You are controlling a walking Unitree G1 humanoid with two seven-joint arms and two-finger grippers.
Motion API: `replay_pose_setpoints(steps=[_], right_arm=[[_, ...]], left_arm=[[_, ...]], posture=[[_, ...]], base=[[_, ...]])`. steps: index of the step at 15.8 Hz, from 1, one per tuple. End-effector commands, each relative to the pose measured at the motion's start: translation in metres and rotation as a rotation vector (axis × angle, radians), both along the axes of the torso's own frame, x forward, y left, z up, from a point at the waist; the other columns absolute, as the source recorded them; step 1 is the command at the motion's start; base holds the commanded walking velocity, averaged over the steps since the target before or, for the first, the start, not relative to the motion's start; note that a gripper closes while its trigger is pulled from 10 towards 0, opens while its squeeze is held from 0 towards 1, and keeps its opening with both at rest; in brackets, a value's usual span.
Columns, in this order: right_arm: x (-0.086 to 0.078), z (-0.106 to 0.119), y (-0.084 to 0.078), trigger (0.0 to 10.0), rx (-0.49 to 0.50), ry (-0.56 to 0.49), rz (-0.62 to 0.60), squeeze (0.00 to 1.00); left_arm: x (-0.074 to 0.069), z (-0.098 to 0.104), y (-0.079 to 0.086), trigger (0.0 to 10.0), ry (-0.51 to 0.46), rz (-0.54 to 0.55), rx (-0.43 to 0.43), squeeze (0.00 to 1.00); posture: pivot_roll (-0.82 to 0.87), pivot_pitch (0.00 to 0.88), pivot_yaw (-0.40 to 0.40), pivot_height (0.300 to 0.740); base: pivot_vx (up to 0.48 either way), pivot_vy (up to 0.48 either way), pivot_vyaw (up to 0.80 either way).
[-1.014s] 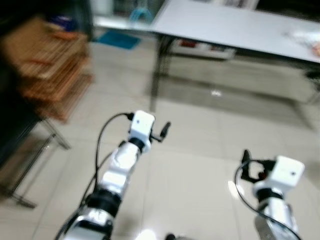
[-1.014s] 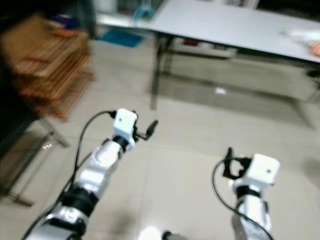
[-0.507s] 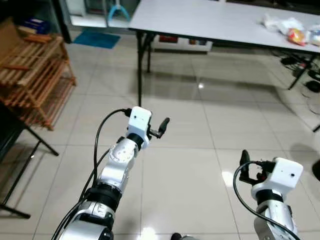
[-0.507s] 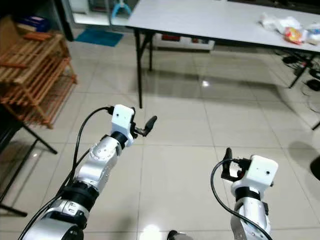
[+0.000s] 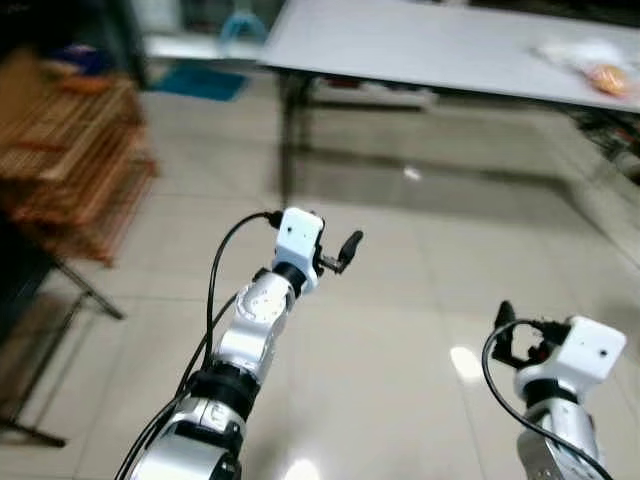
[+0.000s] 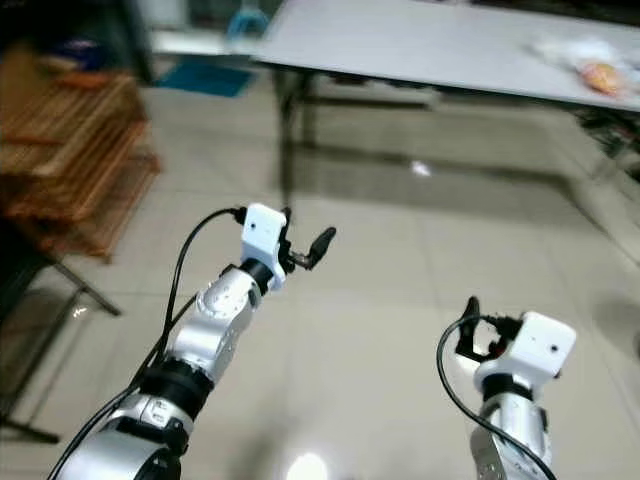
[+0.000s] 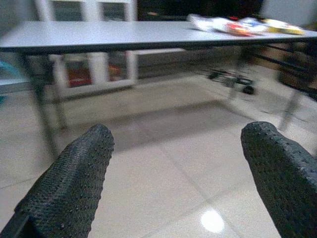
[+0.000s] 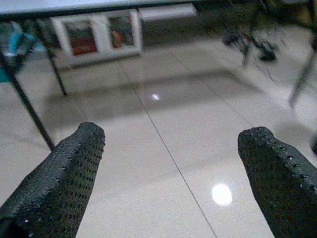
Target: Picking trash to rubbish bin
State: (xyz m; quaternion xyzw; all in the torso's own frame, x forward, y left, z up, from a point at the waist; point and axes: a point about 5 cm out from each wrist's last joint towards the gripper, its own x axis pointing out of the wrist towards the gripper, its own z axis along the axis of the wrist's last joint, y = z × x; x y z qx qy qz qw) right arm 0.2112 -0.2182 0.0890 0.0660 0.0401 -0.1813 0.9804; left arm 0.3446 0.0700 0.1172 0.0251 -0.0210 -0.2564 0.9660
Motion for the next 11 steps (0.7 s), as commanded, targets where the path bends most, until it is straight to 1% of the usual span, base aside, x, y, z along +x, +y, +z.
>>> replay_pose_setpoints(steps=[1, 3, 5, 6, 7, 9, 10, 11], right_arm=[[0.0016, 0.0031, 0.004, 10.0, -0.011, -0.013, -0.004, 0.0], [-0.0004, 0.0019, 0.0046, 10.0, 0.04, -0.014, 0.02, 0.0], [-0.0025, 0.0011, 0.0019, 10.0, 0.079, -0.025, 0.003, 0.0], [-0.003, -0.0026, -0.0015, 10.0, 0.048, 0.007, -0.009, 0.0], [-0.0024, -0.0046, -0.0011, 10.0, 0.037, 0.023, -0.008, 0.0], [-0.001, -0.0064, 0.0008, 10.0, -0.021, 0.047, -0.006, 0.0], [0.0005, -0.0061, 0.0052, 10.0, 0.074, 0.016, -0.002, 0.0], [0.0015, -0.0048, 0.0075, 10.0, 0.127, 0.005, -0.004, 0.0]], left_arm=[[0.0027, 0.0, 0.0081, 10.0, -0.002, 0.018, 0.008, 0.0], [0.0026, 0.0011, 0.0054, 10.0, -0.009, 0.009, 0.007, 0.0], [0.0024, 0.0009, 0.0037, 10.0, -0.008, 0.003, 0.005, 0.0], [0.0023, 0.0008, 0.003, 10.0, -0.009, 0.0, 0.006, 0.0], [0.0025, 0.0009, 0.0029, 10.0, -0.009, -0.001, 0.007, 0.0], [0.0029, 0.001, 0.0033, 10.0, -0.012, -0.002, 0.007, 0.0], [0.003, 0.001, 0.0034, 10.0, -0.013, 0.001, 0.01, 0.0], [0.0029, 0.0008, 0.0035, 10.0, -0.014, 0.003, 0.013, 0.0]], posture=[[0.06, 0.068, -0.042, 0.74], [0.06, 0.068, -0.042, 0.74], [0.06, 0.066, -0.036, 0.74], [0.06, 0.066, -0.036, 0.74], [0.06, 0.065, -0.036, 0.74], [0.06, 0.065, -0.036, 0.74], [0.06, 0.067, -0.037, 0.74], [0.06, 0.067, -0.037, 0.74]], base=[[0.461, 0.0, 0.0], [0.48, 0.0, 0.0], [0.48, 0.0, 0.0], [0.48, 0.0, 0.0], [0.48, 0.0, 0.0], [0.48, 0.0, 0.0], [0.465, 0.0, 0.0], [0.461, 0.0, 0.0]])
